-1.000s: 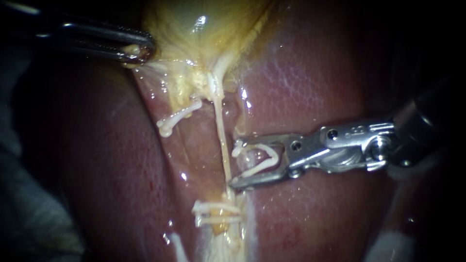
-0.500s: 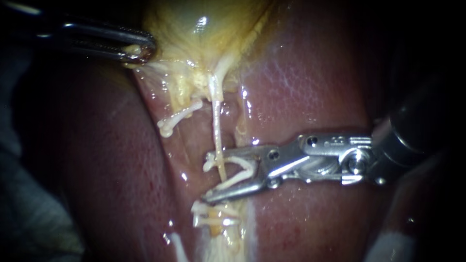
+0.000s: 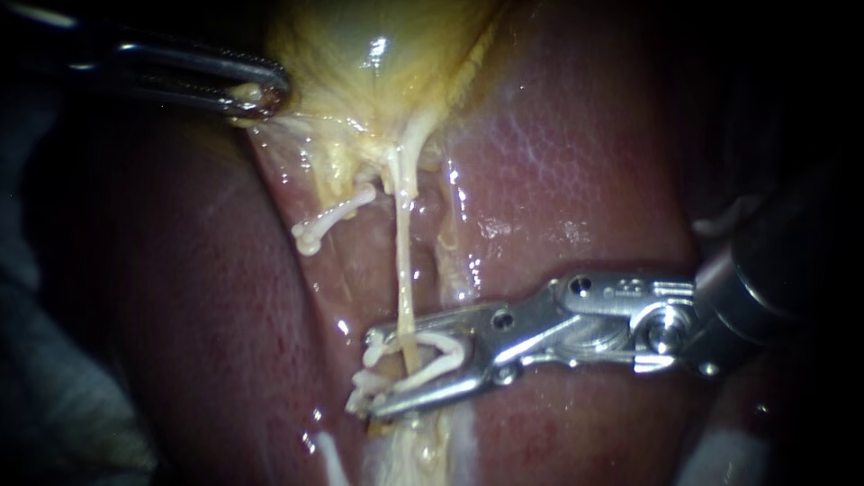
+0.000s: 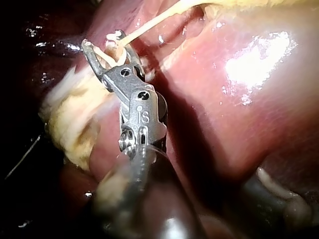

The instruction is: Clipping first clip right tube

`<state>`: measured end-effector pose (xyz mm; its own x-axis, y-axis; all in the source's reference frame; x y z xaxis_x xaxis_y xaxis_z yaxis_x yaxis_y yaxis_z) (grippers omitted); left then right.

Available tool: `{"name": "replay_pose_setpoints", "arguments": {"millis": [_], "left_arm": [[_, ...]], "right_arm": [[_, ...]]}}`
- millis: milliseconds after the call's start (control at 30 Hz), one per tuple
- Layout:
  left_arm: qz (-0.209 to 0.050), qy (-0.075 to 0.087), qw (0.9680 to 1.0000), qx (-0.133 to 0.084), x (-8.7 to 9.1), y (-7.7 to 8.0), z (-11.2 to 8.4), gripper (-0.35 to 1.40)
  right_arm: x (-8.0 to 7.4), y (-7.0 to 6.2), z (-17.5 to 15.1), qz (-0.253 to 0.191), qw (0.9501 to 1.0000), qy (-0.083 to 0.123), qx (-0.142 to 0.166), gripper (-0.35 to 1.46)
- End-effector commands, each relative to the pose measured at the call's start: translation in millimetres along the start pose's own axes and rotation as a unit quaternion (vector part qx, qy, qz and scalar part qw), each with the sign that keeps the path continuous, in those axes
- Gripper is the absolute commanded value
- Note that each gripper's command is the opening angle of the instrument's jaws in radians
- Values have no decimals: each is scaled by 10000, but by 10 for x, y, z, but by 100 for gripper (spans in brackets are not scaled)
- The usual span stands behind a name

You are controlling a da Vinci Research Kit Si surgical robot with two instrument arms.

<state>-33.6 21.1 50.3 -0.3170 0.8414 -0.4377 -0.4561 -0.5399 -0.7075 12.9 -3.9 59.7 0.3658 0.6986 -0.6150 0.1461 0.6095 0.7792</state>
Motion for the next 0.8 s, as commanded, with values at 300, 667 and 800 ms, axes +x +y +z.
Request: {"name": "replay_pose_setpoints", "arguments": {"millis": [300,667,800], "left_arm": [[-1,1,10000,2,0,0,0,-35],[-1,1,10000,2,0,0,0,-35],[-2,2,10000,5,0,0,1,-35]], "right_arm": [[9,-2,-12,262,9996,24,-36,-35],[6,-1,-15,608,9981,24,-53,-35],[6,-1,-15,635,9980,24,-56,-35]]}}
